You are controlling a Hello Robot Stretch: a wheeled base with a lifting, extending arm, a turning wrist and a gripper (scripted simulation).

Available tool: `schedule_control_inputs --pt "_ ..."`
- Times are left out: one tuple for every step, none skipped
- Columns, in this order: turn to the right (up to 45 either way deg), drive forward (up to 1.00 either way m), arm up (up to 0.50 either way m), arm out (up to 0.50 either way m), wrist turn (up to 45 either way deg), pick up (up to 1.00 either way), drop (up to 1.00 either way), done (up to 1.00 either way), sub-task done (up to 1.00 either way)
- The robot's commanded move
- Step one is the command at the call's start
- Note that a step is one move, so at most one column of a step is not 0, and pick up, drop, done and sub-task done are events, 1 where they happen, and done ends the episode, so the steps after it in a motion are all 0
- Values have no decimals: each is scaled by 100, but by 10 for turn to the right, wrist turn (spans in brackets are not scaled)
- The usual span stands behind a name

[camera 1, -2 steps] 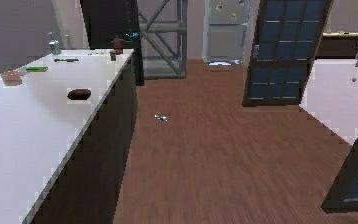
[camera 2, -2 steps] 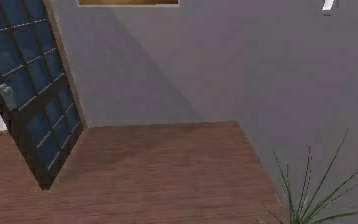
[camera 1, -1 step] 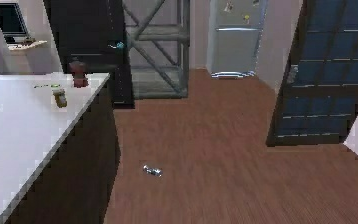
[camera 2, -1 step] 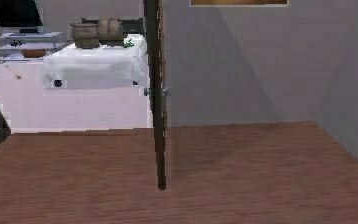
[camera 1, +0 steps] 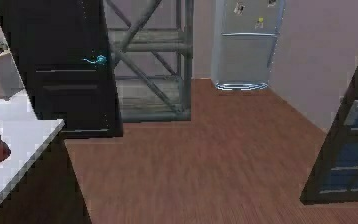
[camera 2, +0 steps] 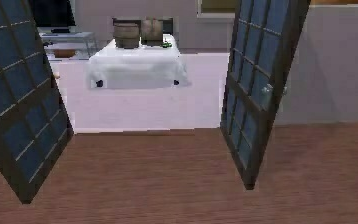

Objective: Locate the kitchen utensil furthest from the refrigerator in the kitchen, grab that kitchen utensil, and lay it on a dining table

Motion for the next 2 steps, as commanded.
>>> schedule_control_inputs --pt "450 0 0 0 0 0 0 0 0" --pt "390 0 0 0 0 0 0 0 0"
